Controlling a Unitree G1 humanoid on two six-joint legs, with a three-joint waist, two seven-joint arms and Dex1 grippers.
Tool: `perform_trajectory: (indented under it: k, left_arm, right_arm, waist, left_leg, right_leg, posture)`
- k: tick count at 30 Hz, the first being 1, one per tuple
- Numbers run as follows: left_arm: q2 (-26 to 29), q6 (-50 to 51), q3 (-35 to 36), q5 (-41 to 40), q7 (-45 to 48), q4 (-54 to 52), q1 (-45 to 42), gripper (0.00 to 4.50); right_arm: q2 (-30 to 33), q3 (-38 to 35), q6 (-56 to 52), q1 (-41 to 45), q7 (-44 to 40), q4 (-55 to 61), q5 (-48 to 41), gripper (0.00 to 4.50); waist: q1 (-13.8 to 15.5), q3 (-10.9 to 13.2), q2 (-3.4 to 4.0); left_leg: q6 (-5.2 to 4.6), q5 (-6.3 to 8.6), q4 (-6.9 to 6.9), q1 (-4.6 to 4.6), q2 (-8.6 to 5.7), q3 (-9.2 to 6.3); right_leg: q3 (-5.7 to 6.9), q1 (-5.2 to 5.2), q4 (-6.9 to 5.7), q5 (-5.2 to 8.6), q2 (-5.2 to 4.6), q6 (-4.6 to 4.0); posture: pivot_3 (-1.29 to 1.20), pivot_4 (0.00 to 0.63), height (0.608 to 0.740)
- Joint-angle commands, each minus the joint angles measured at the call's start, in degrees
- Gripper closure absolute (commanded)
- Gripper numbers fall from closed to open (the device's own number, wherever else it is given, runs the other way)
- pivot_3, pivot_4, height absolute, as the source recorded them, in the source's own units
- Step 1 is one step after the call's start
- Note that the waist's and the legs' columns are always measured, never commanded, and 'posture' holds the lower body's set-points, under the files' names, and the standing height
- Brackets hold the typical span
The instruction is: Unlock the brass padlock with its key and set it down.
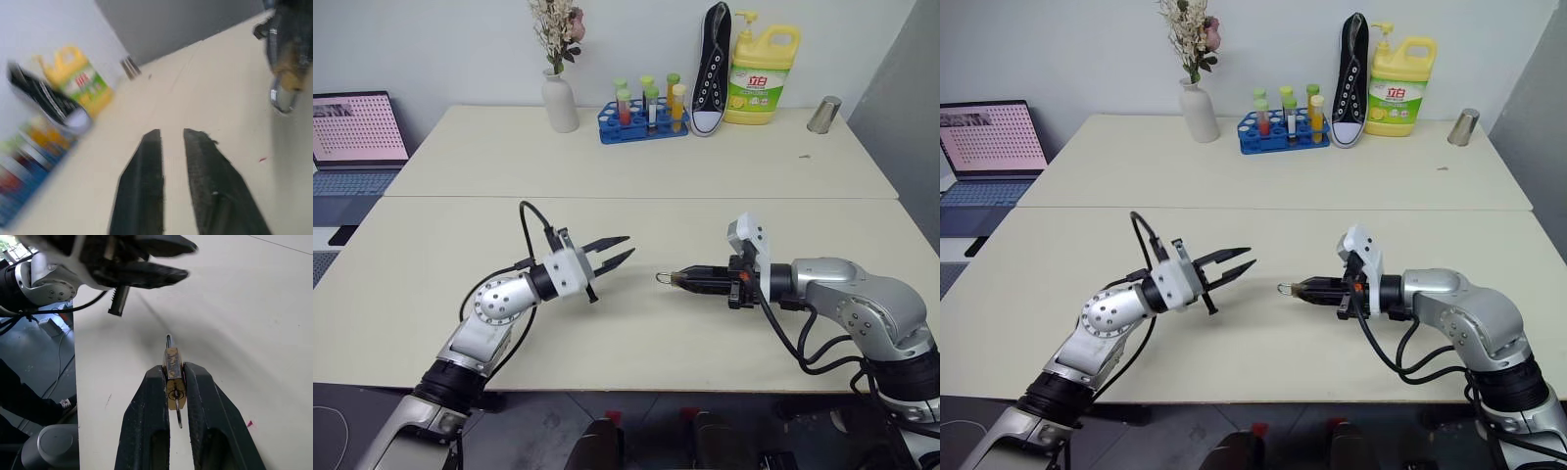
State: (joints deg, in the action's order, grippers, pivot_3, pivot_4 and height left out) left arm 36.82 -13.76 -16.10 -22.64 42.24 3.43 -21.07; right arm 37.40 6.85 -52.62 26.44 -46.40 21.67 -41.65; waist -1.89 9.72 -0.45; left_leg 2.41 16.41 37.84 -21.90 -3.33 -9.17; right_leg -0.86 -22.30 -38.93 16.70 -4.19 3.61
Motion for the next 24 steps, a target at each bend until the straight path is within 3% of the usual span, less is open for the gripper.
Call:
perform_trajectory:
  k: [1,9,24]
  left_arm:
    - [-0.4,10.4,0.8,-5.0,4.8,-5.5,-0.5,4.46]
    - [-4.4,24.1,2.7,-9.0,8.1,-11.5,0.6,4.50]
    - [-5.2,32.1,4.7,-8.9,12.7,-16.7,3.7,4.50]
  right_arm:
    - [-0.3,-1.3,1.2,0.7,-1.1,2.7,-0.9,4.37]
    - [-0.6,-1.4,1.0,0.3,-1.4,3.4,-0.9,4.37]
    - [-0.4,-0.9,1.4,0.2,-2.0,3.2,-0.3,4.37]
  waist:
    - [0.0,0.0,0.00]
    - [0.0,0.0,-0.01]
    - [0.2,0.0,-0.01]
  left_leg:
    - [0.00,0.00,0.00,0.00,-0.01,0.00]
    - [0.01,-0.01,-0.01,0.02,-0.01,0.02]
    - [0.01,0.00,-0.01,0.01,0.03,0.02]
  right_leg:
    - [0.01,0.00,0.00,0.00,0.00,0.00]
    - [-0.01,0.00,0.02,0.00,0.03,0.00]
    - [-0.03,0.00,0.05,0.00,0.01,-0.01]
  posture:
    - [0.00,0.150,0.740]
    - [0.00,0.150,0.740]
    - [0.00,0.150,0.740]
